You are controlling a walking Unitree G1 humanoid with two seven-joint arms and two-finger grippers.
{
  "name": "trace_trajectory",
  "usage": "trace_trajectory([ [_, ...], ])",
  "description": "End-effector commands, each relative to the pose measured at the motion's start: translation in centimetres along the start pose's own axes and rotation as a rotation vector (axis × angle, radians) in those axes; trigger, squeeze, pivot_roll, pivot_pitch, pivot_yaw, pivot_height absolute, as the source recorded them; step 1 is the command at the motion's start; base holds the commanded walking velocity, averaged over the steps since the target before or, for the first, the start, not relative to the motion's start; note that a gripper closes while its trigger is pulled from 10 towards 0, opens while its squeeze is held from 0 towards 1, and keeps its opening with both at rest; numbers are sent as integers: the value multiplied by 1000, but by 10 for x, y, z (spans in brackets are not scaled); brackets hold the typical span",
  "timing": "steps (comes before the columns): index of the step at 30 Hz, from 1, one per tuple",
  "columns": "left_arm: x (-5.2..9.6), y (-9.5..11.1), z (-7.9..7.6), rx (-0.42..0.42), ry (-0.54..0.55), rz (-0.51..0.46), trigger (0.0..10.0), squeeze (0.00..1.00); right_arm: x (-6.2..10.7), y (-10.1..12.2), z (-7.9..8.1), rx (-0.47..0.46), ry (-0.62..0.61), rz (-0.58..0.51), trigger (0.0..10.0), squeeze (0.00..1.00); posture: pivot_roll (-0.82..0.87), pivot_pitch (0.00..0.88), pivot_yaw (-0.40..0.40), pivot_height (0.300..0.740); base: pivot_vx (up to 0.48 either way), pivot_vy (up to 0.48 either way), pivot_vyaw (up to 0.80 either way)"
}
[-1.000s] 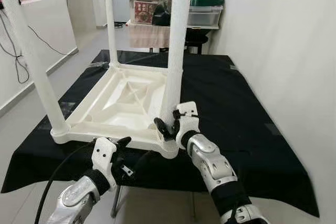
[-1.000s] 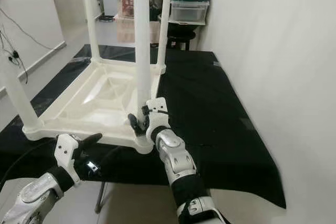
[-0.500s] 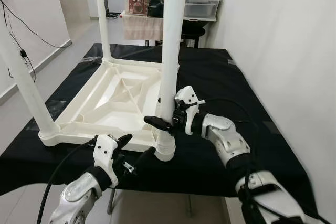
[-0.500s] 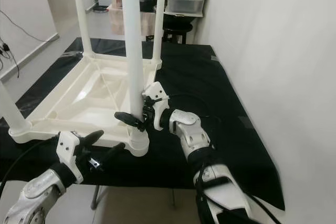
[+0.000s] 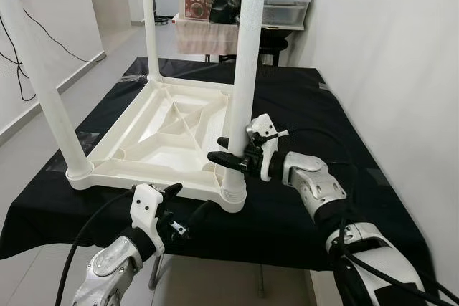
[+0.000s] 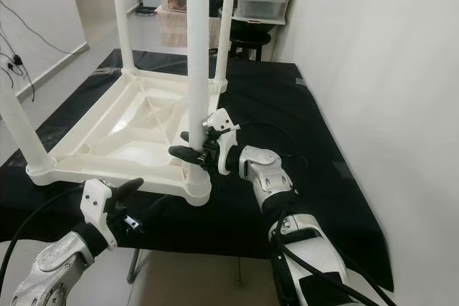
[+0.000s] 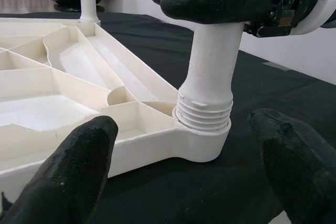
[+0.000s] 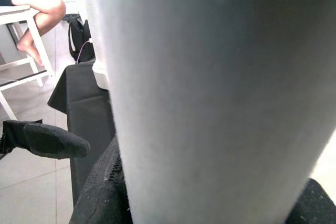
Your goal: Building children table
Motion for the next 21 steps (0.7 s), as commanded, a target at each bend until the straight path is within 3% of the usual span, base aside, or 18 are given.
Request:
trace_trajectory([
  [1,-2,-1,-1,4,-10,0,10000,0,8,1,-7,3,-36,-27,0,0,52,0,-107,740,0,0,0],
  [3,-1,-2,0,5,-11,2,10000,0,6,-17,-10,-41,-335,34,0,0,51,0,-115,740,0,0,0],
  [4,-1,-2,0,5,-11,2,10000,0,6,-17,-10,-41,-335,34,0,0,51,0,-115,740,0,0,0],
  [5,0,-1,1,5,-10,2,10000,0,12,-36,-11,-105,-659,114,0,0,42,0,-113,740,0,0,0],
  [6,0,-1,1,5,-10,2,10000,0,12,-36,-11,-105,-659,114,0,0,42,0,-113,740,0,0,0],
  [7,0,-1,2,7,-7,1,10000,0,5,-51,11,-150,-738,136,0,0,45,0,-102,740,0,0,0],
  [8,0,-1,3,6,-4,2,10000,0,-7,-60,34,-184,-708,150,0,0,39,0,-90,740,0,0,0],
  [10,0,-1,3,6,-4,2,10000,0,-7,-60,34,-184,-708,150,0,0,39,0,-90,740,0,0,0],
  [11,-1,-1,3,5,-3,3,10000,0,-15,-62,45,-197,-686,148,0,0,32,0,-83,740,0,0,0],
  [17,-3,-2,3,18,-8,2,10000,0,-26,-50,40,-129,-611,125,0,0,32,0,-98,740,0,0,0],
  [18,-3,-2,3,14,-1,-2,10000,0,-29,-47,38,-125,-613,125,10000,0,41,0,-105,740,0,0,0],
  [21,-3,-2,3,10,8,-6,10000,0,-31,-45,37,-133,-606,127,10000,0,48,0,-109,740,0,0,0],
])
Point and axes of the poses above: a point about 5 cm out from each wrist's last joint towards the gripper, its own x axis pointing back from the gripper into the wrist, its own y axis along the axis of the wrist's last joint, z = x × y, the point moved 1 cm from there along -x, pointing out of the wrist towards the gripper, and after that the axes turned 5 degrees about x, right-handed, at the moved point
